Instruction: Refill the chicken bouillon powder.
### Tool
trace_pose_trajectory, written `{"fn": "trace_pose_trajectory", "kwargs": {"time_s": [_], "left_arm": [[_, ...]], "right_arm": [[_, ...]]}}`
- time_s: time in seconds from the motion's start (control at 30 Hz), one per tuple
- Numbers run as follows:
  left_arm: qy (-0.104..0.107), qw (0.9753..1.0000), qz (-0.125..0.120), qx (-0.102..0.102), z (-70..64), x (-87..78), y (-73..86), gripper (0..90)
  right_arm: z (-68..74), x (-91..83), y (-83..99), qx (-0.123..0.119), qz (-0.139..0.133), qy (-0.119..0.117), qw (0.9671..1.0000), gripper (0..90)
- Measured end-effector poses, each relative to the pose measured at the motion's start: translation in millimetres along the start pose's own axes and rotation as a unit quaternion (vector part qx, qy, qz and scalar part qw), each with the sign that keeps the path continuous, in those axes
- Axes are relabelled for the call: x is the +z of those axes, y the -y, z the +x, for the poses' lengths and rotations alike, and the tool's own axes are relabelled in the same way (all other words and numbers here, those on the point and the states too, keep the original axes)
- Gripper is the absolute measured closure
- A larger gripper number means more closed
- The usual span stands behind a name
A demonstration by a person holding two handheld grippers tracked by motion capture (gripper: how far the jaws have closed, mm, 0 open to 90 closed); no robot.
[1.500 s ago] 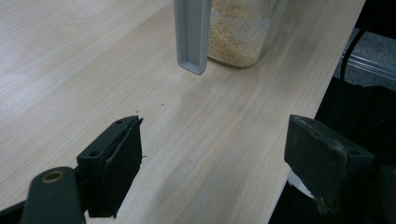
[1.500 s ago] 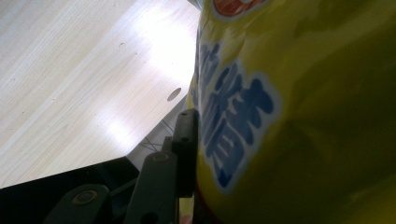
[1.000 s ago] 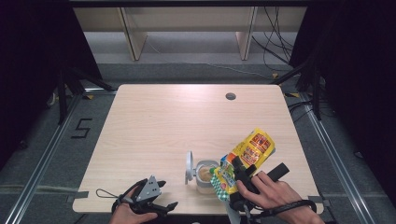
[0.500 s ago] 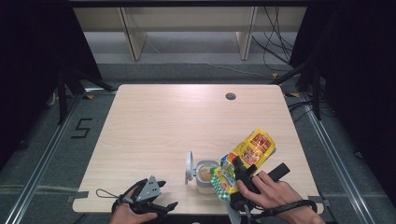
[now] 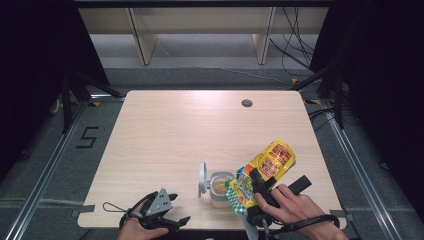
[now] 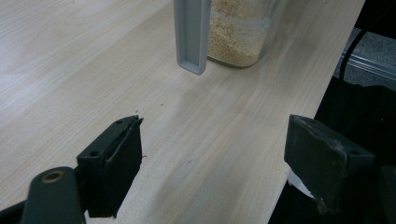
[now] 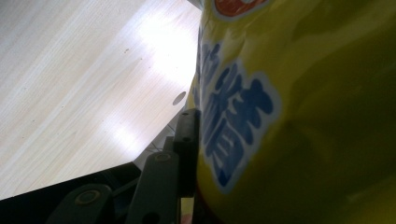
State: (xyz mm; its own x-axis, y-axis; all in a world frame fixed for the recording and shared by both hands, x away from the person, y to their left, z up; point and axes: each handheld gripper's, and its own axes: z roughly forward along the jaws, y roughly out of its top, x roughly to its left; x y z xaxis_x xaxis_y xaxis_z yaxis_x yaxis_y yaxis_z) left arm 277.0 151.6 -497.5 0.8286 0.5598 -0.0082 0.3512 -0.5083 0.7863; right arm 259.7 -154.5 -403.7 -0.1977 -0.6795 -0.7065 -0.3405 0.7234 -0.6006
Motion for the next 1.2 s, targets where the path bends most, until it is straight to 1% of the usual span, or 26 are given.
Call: {"fn": "trace_pose_trajectory", "kwargs": {"time_s": [0.03,0.07,0.13,0.17,0.2,0.23,0.33,0.37,0.4,0.47,0.5,0.53,0.57,0.6,0.63,0.67,0.7,0.73,0.77,0.87,0.9,0.93,0.97,1.0,1.03,1.2], "left_arm": [[0.000,1.0000,0.000,0.000,0.0,0.0,0.0,18.6],[-0.001,1.0000,0.000,0.001,0.0,-0.2,0.0,18.6],[-0.001,1.0000,0.000,0.001,0.1,-0.2,-0.1,18.6],[-0.001,1.0000,-0.001,0.001,0.1,-0.2,-0.1,18.6],[0.001,1.0000,0.001,0.000,0.2,-0.2,-0.1,18.6],[0.001,1.0000,-0.002,-0.001,-0.2,0.0,0.0,18.6],[-0.001,1.0000,-0.001,0.000,0.1,-0.3,-0.1,18.6],[0.003,1.0000,0.004,0.001,0.5,-1.0,-0.4,18.6],[0.003,1.0000,0.006,0.001,0.7,-1.1,-0.5,18.6],[0.003,1.0000,0.005,0.001,0.5,-1.0,-0.5,18.6],[0.003,1.0000,0.005,0.000,0.4,-0.9,-0.5,18.6],[0.003,1.0000,0.005,0.000,0.4,-0.9,-0.5,18.6],[0.000,1.0000,0.000,0.000,0.1,-0.2,0.0,18.6],[-0.001,1.0000,-0.001,0.001,0.1,-0.3,-0.1,18.6],[-0.001,1.0000,0.000,0.000,0.1,-0.2,0.0,18.6],[-0.001,1.0000,0.000,0.000,0.1,-0.2,0.0,18.6],[0.001,1.0000,-0.001,0.001,0.0,-0.3,-0.1,18.6],[0.000,1.0000,0.000,0.000,0.0,-0.1,0.0,18.6],[-0.001,1.0000,0.000,0.000,0.0,-0.1,0.0,18.6],[0.001,1.0000,-0.001,0.001,0.0,-0.2,0.0,18.6],[0.001,1.0000,-0.002,-0.001,-0.2,0.1,0.0,18.6],[0.001,1.0000,-0.001,-0.001,0.0,0.0,0.0,18.6],[0.001,1.0000,-0.001,-0.001,-0.2,0.2,0.0,18.6],[-0.005,1.0000,0.002,0.003,-0.1,-0.3,-0.1,18.6],[0.000,1.0000,0.001,0.000,0.0,0.1,0.0,18.6],[0.001,1.0000,0.003,-0.001,0.4,-0.2,-0.1,18.6]], "right_arm": [[0.2,0.0,0.1,0.001,0.000,0.000,1.0000,71.3],[0.4,-0.2,0.3,-0.002,0.001,0.009,1.0000,71.3],[0.4,-0.3,0.5,0.000,0.001,0.011,0.9999,71.3],[0.5,-0.4,0.7,0.001,0.001,0.011,0.9999,71.3],[0.1,-0.5,1.1,0.007,0.000,0.001,1.0000,71.3],[-0.1,-0.6,1.5,0.003,0.000,0.012,0.9999,71.3],[0.3,-1.1,2.2,0.015,-0.002,0.012,0.9998,71.3],[0.2,-1.1,2.5,0.019,-0.003,0.004,0.9998,71.3],[-1.0,-0.3,3.5,0.011,-0.009,0.004,0.9999,71.3],[2.8,-0.7,3.4,0.040,-0.010,0.014,0.9990,71.3],[3.2,-0.6,3.6,0.043,-0.011,0.013,0.9990,71.3],[2.1,0.0,4.7,0.033,-0.015,0.014,0.9992,71.3],[2.1,-0.1,5.4,0.036,-0.017,0.013,0.9991,71.3],[3.0,-0.4,5.8,0.052,-0.017,0.005,0.9985,71.3],[2.2,0.4,7.6,0.042,-0.021,0.015,0.9988,71.3],[2.2,0.4,7.6,0.042,-0.021,0.015,0.9988,71.3],[5.2,-0.2,7.4,0.063,-0.018,0.011,0.9978,71.3],[6.4,0.0,9.3,0.076,-0.019,-0.001,0.9969,71.3],[8.1,0.5,10.4,0.083,-0.020,-0.003,0.9963,71.3],[9.3,1.2,12.2,0.082,-0.022,-0.002,0.9964,71.3],[10.6,0.9,13.8,0.092,-0.028,0.000,0.9953,71.3],[10.6,0.9,13.8,0.092,-0.028,0.000,0.9953,71.3],[11.6,1.7,14.4,0.096,-0.033,0.013,0.9948,71.4],[12.0,1.7,14.5,0.099,-0.032,0.012,0.9945,71.3],[11.6,2.8,14.5,0.089,-0.037,0.018,0.9952,71.4],[12.3,3.6,14.6,0.098,-0.045,0.013,0.9941,71.4]]}}
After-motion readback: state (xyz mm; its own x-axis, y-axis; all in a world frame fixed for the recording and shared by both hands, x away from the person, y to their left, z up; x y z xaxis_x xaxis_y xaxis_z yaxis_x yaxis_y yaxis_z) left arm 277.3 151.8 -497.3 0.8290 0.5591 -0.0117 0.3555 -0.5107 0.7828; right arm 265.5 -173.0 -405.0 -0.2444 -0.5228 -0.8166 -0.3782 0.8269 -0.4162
